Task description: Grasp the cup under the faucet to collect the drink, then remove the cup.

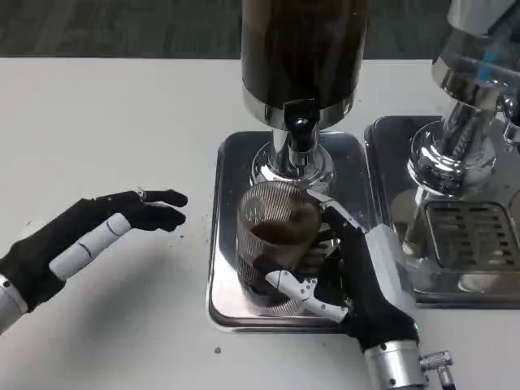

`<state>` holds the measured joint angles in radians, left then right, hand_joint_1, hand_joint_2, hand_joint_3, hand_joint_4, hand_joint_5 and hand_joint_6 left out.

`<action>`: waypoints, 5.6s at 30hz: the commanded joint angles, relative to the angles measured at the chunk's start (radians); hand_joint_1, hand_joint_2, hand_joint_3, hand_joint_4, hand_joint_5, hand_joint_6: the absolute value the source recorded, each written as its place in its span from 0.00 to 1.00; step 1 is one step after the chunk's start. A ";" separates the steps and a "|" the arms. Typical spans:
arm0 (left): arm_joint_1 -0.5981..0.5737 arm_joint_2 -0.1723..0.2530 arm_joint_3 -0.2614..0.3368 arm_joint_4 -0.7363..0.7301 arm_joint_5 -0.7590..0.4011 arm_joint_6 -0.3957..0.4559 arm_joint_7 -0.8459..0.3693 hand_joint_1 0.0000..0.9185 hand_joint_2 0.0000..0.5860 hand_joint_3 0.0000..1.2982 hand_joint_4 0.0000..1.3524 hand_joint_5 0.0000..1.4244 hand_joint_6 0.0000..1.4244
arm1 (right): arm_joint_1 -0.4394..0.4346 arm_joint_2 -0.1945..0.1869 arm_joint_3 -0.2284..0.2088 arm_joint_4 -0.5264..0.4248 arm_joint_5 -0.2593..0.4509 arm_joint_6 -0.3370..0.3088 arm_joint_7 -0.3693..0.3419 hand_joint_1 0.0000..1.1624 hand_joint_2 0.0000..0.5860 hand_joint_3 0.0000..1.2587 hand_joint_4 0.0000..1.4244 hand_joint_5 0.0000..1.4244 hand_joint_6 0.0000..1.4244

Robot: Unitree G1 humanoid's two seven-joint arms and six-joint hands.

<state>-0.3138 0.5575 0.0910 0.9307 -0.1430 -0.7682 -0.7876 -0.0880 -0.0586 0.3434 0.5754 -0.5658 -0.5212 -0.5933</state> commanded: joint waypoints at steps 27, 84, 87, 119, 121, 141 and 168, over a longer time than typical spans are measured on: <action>0.012 -0.023 -0.025 0.018 0.015 0.001 -0.006 0.00 0.30 0.24 0.25 0.22 0.18 | -0.005 0.005 -0.027 -0.091 0.014 -0.048 0.016 0.48 0.41 0.35 0.39 0.47 0.73; 0.000 -0.033 -0.020 0.043 0.015 -0.004 0.005 0.00 0.30 0.23 0.25 0.22 0.18 | 0.079 -0.054 -0.064 -0.149 -0.037 -0.036 -0.011 0.53 0.44 0.42 0.45 0.54 0.80; 0.001 -0.034 -0.020 0.043 0.014 -0.004 0.005 0.00 0.30 0.23 0.25 0.22 0.18 | 0.083 -0.054 -0.065 -0.155 -0.036 -0.038 -0.015 0.53 0.45 0.42 0.45 0.54 0.80; -0.002 -0.039 -0.025 -0.012 0.011 -0.043 -0.004 0.00 0.32 0.22 0.24 0.21 0.18 | 0.236 -0.088 -0.125 -0.339 -0.046 -0.022 -0.009 0.57 0.42 0.44 0.47 0.57 0.81; 0.007 -0.036 -0.029 -0.046 0.013 -0.060 -0.005 0.00 0.31 0.22 0.23 0.21 0.18 | 0.247 -0.089 -0.125 -0.352 -0.045 -0.022 -0.005 0.57 0.42 0.44 0.47 0.57 0.81; 0.145 0.094 -0.022 -0.355 0.178 -0.276 0.127 0.00 0.25 0.08 0.00 0.00 0.08 | 0.319 -0.095 -0.153 -0.442 -0.035 -0.028 0.019 0.57 0.42 0.46 0.48 0.58 0.83; 0.270 0.230 -0.052 -0.435 0.270 -0.457 0.254 0.00 0.21 0.00 0.00 0.00 0.00 | 0.392 -0.104 -0.184 -0.556 -0.008 -0.043 0.081 0.58 0.39 0.48 0.49 0.60 0.84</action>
<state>-0.0671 0.7660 0.0525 0.5163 0.1280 -1.2023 -0.5498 0.2977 -0.1653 0.1674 0.0663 -0.5968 -0.5251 -0.5104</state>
